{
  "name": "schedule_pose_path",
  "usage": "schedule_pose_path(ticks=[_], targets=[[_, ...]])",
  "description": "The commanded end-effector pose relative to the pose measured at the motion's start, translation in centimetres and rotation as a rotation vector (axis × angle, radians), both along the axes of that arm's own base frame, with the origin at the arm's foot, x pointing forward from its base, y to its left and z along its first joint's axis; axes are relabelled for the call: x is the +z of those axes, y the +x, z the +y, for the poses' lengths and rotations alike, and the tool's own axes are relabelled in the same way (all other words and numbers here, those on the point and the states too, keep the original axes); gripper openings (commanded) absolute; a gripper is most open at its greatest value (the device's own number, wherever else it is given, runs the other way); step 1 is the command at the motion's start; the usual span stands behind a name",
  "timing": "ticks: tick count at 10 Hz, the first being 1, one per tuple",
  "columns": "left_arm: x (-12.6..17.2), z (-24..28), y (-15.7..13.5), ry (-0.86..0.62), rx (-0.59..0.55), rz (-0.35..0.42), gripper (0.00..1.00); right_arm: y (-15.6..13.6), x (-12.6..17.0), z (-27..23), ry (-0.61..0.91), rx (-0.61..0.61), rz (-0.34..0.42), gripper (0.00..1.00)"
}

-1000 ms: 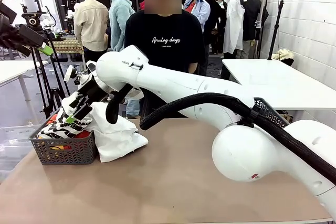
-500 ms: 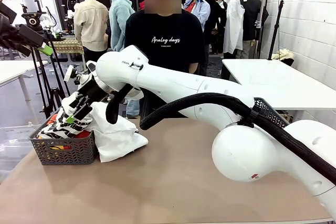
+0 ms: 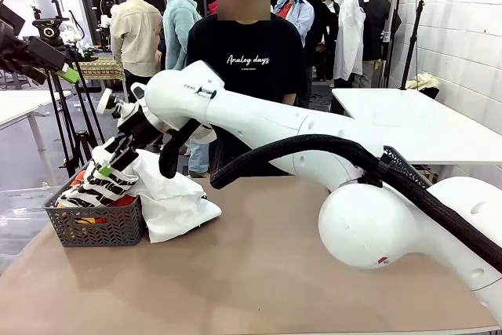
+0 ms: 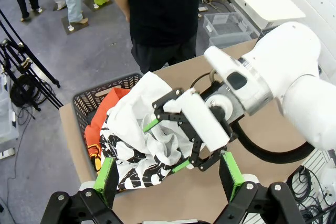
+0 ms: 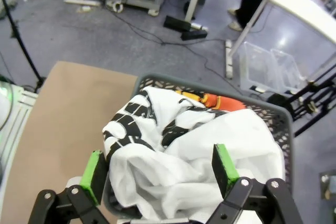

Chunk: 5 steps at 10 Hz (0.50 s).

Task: Sort the tops and bottoms.
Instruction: Sort the clothes according to human instructions.

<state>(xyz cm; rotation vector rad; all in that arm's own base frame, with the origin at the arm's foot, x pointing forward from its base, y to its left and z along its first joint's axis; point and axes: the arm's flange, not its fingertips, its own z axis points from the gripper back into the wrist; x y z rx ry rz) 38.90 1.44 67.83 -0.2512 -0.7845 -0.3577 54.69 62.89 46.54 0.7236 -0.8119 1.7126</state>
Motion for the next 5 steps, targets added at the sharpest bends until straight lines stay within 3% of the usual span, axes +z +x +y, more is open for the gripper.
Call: schedule_pose_path(ticks=[1, 5], targets=[[0.1, 0.0, 0.0, 0.002, 0.001, -0.001, 1.0, -2.5, 2.3, -4.6, 0.012, -0.106, -0.004, 1.0], [0.1, 0.0, 0.0, 0.002, 0.001, -0.001, 1.0, -6.3, 7.5, -15.0, -0.064, -0.314, 0.079, 1.0]])
